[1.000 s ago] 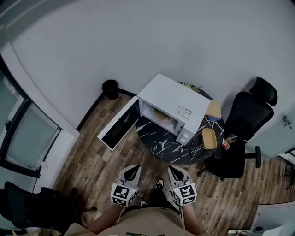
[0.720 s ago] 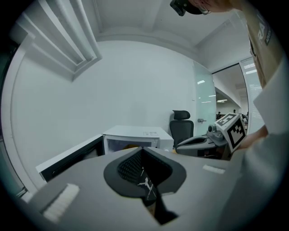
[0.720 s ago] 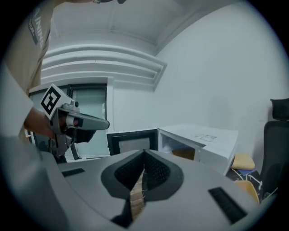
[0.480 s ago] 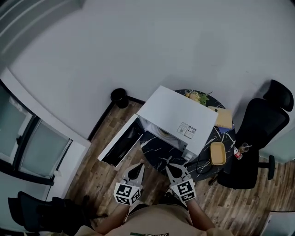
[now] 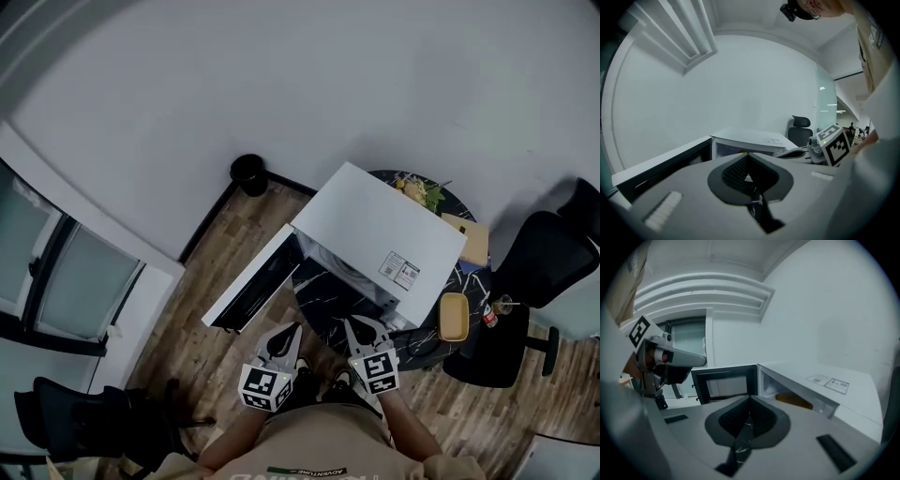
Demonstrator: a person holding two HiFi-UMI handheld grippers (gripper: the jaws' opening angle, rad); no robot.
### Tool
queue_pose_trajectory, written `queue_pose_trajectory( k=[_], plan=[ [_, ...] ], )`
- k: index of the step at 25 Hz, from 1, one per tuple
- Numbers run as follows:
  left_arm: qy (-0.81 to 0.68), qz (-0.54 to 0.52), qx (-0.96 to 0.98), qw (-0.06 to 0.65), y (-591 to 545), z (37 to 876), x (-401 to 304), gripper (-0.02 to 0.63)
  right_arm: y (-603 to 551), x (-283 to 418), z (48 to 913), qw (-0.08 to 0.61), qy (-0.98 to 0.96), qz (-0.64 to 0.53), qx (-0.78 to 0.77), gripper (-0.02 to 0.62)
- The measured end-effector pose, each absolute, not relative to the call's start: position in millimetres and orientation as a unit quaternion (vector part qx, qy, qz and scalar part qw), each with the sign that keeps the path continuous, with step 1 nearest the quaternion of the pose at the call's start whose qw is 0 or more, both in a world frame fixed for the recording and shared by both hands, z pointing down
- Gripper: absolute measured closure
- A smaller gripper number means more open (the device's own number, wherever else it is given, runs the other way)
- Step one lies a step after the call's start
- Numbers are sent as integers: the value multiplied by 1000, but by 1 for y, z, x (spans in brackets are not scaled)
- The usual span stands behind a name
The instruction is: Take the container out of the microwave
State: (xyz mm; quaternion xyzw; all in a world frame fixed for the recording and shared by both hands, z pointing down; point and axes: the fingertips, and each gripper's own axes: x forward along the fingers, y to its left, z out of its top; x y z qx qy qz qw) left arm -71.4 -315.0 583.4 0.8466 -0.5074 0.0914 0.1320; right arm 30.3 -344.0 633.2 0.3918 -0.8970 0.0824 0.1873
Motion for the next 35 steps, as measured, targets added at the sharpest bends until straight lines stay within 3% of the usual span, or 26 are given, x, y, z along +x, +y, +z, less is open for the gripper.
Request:
queue_pose_trajectory(
  k=[10,22,35],
  plan=[
    [-447,94,882,117,-341,591,-104,603,-393,6,643,226,-858,61,458,588],
    [-430,120,884,138,-353,621,-122,603,-485,-3,720,330,-803,2,496,586],
    [-439,138,871,173,-362,643,-115,603,-525,4,786,417,-796,5,439,586]
  ],
)
